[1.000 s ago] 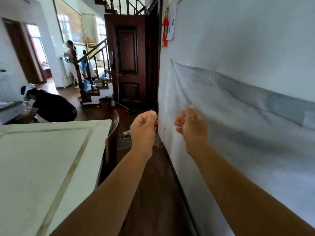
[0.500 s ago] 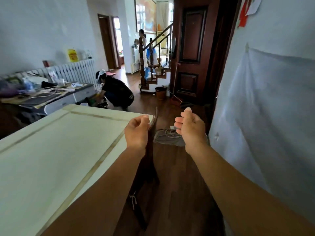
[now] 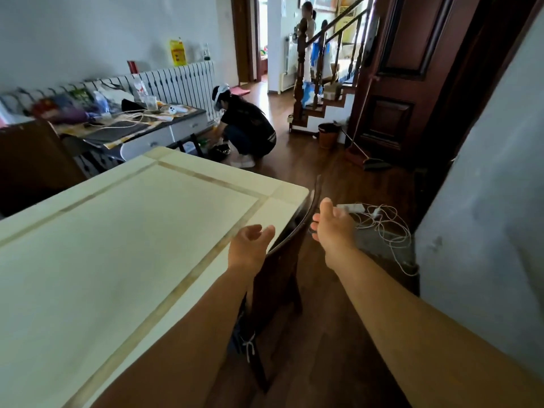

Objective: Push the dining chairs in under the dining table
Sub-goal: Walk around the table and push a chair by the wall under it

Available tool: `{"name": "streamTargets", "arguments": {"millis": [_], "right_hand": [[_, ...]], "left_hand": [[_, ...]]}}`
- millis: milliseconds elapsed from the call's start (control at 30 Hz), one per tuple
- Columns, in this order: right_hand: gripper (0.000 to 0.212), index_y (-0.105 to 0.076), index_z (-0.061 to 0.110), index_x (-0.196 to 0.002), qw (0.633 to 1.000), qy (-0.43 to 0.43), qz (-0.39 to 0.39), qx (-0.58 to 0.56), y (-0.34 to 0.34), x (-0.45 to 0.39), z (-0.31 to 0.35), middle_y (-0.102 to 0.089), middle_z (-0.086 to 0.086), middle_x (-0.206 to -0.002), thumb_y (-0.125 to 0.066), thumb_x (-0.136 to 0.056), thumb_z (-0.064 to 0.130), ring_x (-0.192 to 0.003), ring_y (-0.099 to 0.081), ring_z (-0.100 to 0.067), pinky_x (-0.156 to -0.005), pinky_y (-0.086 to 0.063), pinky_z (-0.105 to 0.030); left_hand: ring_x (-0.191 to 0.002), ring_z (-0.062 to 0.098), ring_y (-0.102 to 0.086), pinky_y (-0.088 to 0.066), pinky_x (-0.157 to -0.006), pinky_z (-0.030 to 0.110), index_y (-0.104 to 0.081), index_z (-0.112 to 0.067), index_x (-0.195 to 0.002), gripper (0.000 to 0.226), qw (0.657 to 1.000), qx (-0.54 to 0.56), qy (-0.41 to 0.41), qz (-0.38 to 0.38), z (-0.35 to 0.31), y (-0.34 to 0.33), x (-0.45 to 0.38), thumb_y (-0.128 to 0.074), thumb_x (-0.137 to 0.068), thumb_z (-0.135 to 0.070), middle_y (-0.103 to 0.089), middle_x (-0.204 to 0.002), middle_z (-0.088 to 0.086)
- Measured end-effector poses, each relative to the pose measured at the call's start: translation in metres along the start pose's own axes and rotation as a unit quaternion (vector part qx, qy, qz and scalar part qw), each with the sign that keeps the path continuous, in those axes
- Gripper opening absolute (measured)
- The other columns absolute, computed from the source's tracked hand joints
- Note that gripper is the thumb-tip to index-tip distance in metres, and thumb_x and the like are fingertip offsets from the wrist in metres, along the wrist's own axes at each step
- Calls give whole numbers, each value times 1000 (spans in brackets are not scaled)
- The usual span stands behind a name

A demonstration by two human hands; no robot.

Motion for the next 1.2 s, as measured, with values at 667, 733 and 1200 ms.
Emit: {"name": "streamTargets", "arguments": {"millis": [667, 733, 1200], "right_hand": [[86, 3, 29, -149, 975, -134, 128, 125, -80, -90, -78, -28, -11, -154, -56, -88, 15, -117, -49, -34, -89, -53, -49], [93, 7, 36, -148, 973, -149, 140, 107, -82, -88, -85, -23, -9, -156, -59, -86, 12, -108, -50, -32, -66, -59, -42], [90, 8, 41, -147, 964, -190, 151, 108, -54, -92, -90, -22, -8, -157, -44, -90, -5, -99, -49, -31, -71, -57, -45]], "left_hand": [[-78, 10, -56, -41, -67, 26, -69, -23, -109, 29, 944, -281, 46, 165, 49, -52, -57, -67, -80, -28, -64, -89, -3], [-75, 10, -56, -41, -63, 25, -70, -24, -107, 28, 946, -278, 44, 162, 49, -52, -57, -67, -80, -27, -64, -85, -3], [-82, 12, -61, -42, -65, 22, -69, -27, -112, 31, 936, -292, -11, 196, 39, -86, -34, -63, -82, -22, -70, -93, 1]]}}
Point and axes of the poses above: each hand's wrist, its own x-axis away from the middle knuckle, its own y-axis out of the back of the hand, z = x × y, the point moved 9 cm from there along -x, towards the middle knuckle
